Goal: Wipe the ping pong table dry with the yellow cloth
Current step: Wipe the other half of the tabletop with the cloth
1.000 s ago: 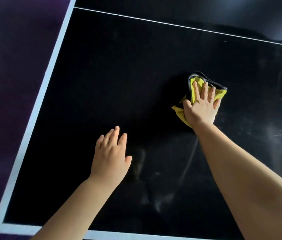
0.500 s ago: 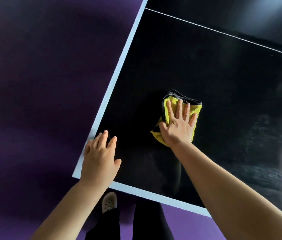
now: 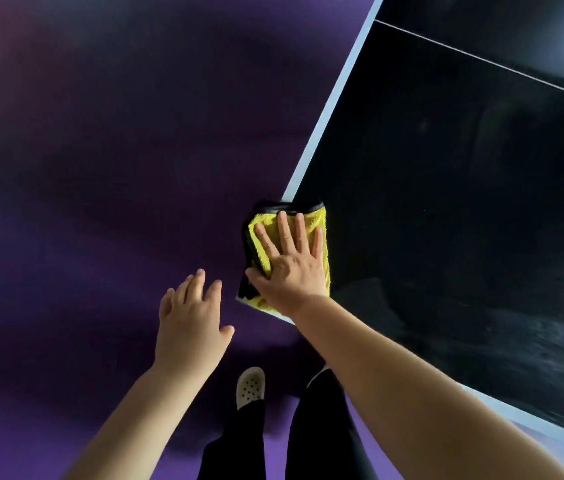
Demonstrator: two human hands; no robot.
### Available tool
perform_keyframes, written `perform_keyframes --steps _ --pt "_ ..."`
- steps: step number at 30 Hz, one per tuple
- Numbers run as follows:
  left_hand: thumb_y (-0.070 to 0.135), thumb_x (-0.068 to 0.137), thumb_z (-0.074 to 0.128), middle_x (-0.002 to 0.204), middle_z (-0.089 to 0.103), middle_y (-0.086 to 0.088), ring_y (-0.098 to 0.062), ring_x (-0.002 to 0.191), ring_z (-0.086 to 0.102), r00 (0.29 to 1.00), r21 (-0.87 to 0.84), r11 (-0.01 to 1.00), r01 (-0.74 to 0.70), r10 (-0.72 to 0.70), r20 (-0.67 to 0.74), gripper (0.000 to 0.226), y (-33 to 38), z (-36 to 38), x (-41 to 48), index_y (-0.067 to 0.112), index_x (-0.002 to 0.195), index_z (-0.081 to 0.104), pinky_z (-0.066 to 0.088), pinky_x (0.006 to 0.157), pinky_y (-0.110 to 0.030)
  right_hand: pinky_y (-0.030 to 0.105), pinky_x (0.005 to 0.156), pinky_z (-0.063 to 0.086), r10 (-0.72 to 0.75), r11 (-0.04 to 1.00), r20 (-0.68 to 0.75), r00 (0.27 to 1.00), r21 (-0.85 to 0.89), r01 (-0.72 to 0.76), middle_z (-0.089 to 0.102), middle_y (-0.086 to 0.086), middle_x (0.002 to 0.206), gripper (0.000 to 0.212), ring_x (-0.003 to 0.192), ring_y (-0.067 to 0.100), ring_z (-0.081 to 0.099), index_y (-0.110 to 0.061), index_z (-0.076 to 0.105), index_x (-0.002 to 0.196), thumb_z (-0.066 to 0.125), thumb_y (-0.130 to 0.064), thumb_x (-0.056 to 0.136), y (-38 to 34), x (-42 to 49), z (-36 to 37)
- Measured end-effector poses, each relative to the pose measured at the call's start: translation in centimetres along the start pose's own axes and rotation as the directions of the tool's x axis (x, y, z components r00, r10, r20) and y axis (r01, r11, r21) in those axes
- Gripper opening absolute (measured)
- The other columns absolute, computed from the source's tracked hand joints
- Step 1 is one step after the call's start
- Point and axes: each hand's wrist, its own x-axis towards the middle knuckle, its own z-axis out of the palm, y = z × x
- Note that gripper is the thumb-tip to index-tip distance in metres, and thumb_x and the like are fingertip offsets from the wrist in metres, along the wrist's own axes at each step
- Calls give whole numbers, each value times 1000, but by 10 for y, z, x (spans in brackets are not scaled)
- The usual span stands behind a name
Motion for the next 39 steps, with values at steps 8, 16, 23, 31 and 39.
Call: perform_keyframes --steps 8,16,23,31,39 --pt "44 85 62 157 13 -9 -24 144 13 999 57 997 -47 45 23 77 27 -7 -5 19 147 24 12 116 -40 51 120 -11 -132 990 5 991 -47 132 -7 -2 165 71 149 24 -19 -43 2 155 9 -62 87 15 -47 13" --pt "35 81 69 153 25 -13 -28 140 24 989 110 983 -146 146 4 74 121 3 6 15 143 36 19 113 -44 49 120 -14 -20 999 -52 998 -38 18 -11 -3 164 68 149 23 -20 -42 -5 154 27 -62 97 134 -62 -5" --pt "40 83 66 154 22 -13 -27 142 21 971 134 962 -240 239 21 75 232 28 10 15 145 32 16 115 -43 47 120 -12 155 988 -79 985 5 -155 -13 -4 164 69 150 21 -19 -41 -3 154 29 -58 96 275 -69 -25" --pt "38 84 65 156 18 -13 -25 144 17 951 87 947 -311 308 37 76 349 45 16 15 147 29 12 116 -42 46 121 -9 377 926 -109 920 69 -371 -10 -5 165 73 150 20 -16 -41 -2 155 36 -51 94 430 -106 -43" --pt "43 90 56 158 8 -10 -23 145 8 930 128 922 -366 360 72 75 396 47 5 19 149 18 8 117 -39 45 121 -11 636 768 -87 766 167 -619 -12 -6 164 70 150 19 -16 -43 -3 154 37 -47 96 512 -175 -44"
